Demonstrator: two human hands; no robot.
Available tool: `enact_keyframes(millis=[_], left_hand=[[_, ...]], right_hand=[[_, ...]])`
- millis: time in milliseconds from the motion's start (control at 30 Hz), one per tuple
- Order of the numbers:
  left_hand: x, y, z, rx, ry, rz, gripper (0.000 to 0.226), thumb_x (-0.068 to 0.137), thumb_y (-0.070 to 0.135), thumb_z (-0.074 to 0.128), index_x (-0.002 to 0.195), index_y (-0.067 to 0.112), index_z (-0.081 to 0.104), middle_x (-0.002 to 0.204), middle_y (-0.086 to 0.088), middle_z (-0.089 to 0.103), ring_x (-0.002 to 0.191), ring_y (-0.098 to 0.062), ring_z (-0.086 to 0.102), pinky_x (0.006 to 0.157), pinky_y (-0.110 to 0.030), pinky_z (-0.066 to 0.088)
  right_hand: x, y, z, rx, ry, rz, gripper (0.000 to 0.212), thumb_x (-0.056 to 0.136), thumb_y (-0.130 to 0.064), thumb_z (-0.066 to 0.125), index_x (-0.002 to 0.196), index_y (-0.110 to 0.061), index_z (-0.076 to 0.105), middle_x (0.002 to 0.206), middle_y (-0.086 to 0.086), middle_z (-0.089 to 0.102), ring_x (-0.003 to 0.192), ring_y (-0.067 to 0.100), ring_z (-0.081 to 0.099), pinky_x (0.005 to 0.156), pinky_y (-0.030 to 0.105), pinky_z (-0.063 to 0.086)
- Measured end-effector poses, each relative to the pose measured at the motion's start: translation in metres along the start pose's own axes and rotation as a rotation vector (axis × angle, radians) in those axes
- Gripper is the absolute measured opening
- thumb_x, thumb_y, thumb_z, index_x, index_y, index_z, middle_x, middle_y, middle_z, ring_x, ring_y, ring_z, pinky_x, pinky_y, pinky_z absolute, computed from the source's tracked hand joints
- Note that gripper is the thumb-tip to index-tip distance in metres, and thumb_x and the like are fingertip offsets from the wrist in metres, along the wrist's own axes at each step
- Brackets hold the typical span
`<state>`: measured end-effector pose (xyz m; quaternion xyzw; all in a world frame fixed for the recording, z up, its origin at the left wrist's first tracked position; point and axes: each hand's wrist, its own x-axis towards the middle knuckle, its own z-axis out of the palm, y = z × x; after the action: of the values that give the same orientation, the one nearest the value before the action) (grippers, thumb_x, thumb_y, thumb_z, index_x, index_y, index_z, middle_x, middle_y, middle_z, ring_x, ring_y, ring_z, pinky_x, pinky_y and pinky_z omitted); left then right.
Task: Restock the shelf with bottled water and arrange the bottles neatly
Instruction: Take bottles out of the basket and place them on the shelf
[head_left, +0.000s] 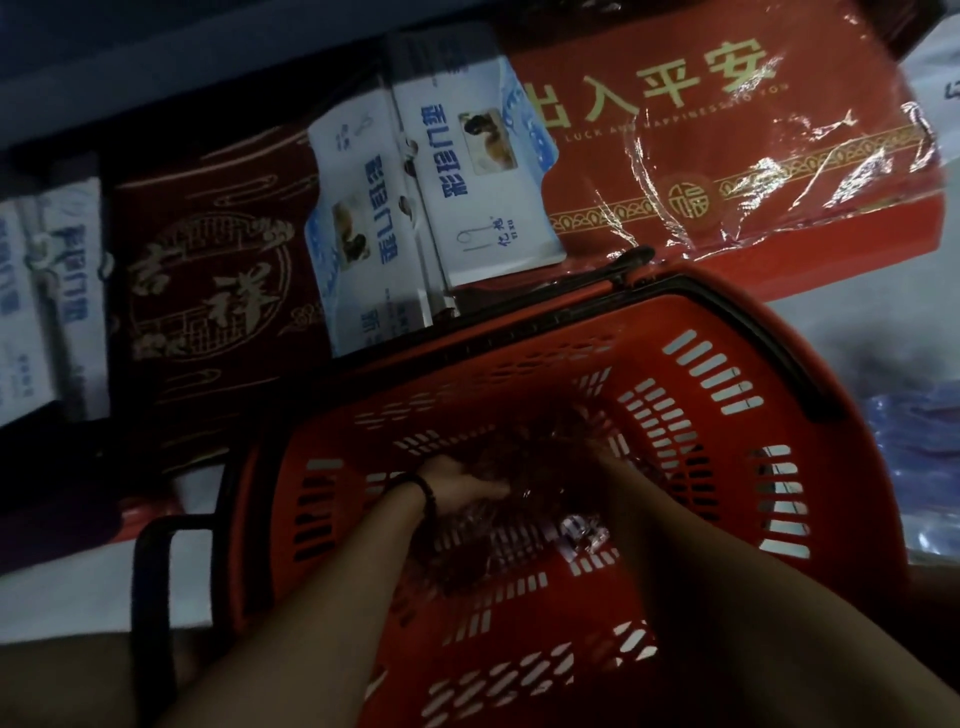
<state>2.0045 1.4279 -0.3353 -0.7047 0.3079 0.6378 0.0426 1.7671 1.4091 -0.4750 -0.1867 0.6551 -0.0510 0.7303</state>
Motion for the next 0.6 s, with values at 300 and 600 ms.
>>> enact_keyframes(millis=[300,600], left_hand=[[-0.080,-0.012,-0.025,-0.262,-0.060,0.188,0.061,0.060,0.016,0.096,0.114,0.007,0.071,0.114,-0.019,0.077,0.104,-0.036,0.073,0.099,-0.055,0.056],[-0.175,0.008,-0.027,-0.598,0.070,0.623,0.031,0.085,0.010,0.083,0.115,0.009,0.076,0.117,-0.021,0.076,0.106,-0.033,0.074,0.096,-0.046,0.059]], right_hand=[[-0.155,-0.054,0.035,-0.133,0.004,-0.196,0.025,0.112,-0.016,0.048,0.130,-0.001,0.056,0.101,0.004,0.057,0.073,0.007,0.049,0.050,0.010,0.046],[-0.270,-0.070,0.091,0.212,-0.233,-0.782,0.036,0.096,-0.012,0.074,0.129,0.000,0.067,0.123,0.034,0.071,0.112,0.049,0.070,0.097,0.056,0.057]])
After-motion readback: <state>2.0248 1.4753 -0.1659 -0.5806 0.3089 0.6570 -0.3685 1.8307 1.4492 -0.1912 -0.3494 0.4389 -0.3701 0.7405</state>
